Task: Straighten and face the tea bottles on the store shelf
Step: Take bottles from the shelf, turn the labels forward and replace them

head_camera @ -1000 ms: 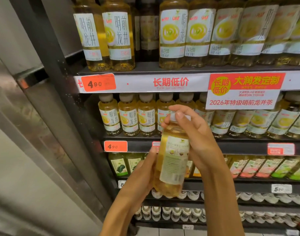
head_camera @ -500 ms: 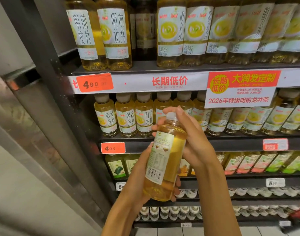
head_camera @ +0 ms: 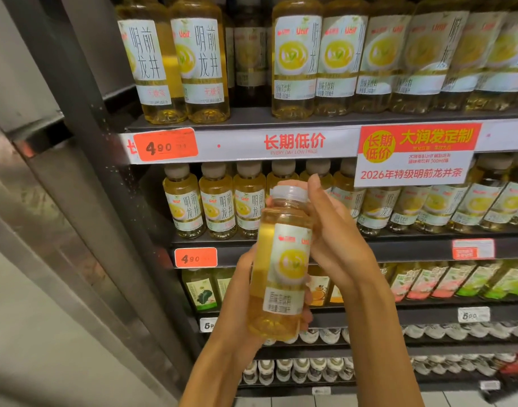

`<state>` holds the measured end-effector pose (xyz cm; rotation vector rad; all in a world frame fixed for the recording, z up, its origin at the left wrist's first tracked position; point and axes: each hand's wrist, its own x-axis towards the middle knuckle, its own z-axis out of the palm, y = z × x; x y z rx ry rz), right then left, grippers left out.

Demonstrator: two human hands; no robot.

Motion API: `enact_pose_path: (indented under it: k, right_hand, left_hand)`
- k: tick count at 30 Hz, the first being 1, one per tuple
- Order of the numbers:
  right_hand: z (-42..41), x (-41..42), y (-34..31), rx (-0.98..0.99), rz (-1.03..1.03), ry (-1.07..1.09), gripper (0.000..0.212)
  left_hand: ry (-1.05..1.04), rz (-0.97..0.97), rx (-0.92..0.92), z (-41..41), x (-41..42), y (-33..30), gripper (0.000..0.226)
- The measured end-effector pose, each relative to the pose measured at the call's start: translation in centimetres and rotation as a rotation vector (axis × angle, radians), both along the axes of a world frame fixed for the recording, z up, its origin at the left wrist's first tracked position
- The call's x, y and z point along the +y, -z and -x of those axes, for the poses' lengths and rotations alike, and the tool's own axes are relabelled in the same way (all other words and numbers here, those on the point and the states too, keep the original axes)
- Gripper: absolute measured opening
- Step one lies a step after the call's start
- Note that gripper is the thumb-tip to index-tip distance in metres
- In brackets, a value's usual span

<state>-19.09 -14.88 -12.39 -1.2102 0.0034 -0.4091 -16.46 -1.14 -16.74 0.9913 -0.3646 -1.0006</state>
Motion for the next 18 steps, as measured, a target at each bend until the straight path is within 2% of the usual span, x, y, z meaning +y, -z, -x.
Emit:
enact_pose_path:
  k: [2,5,9,13,15,18]
  right_hand:
    - [0.1,0.2,0.0,-0.044,-0.073,-0.111,0.039]
    - [0.2,0.3,0.0,-0.095,-0.106,-0.167,0.032]
    - [0.6,0.2,-0.3,-0.05,-0.028,-0.027,0.026]
    - [0.6,-0.1,0.0,0.046,0.054,0.097,0.029]
    - [0.7,-0.3,0.2,0.091,0.053,0.079,0.031]
    - [0.9,-0.8,0.6,0.105,-0.014,0.018,0.03]
  left_hand:
    - [0.123,0.081,0.072,0.1,0.1,-0.1,0.056]
    - [0.195,0.071,0.072,0.2,0.2,0.5,0.058]
    - [0.119,-0.088,-0.076,-0.4,0.7,0.6,0.063]
    - [0.084,-0.112,-0.176,-0.2,1.1,-0.1,0.066]
    - [0.082,-0.122,-0.142,0.3,1.0,-0.3,0.068]
    - [0.167,0.031,0.129,0.7,1.1,-0.7,0.07]
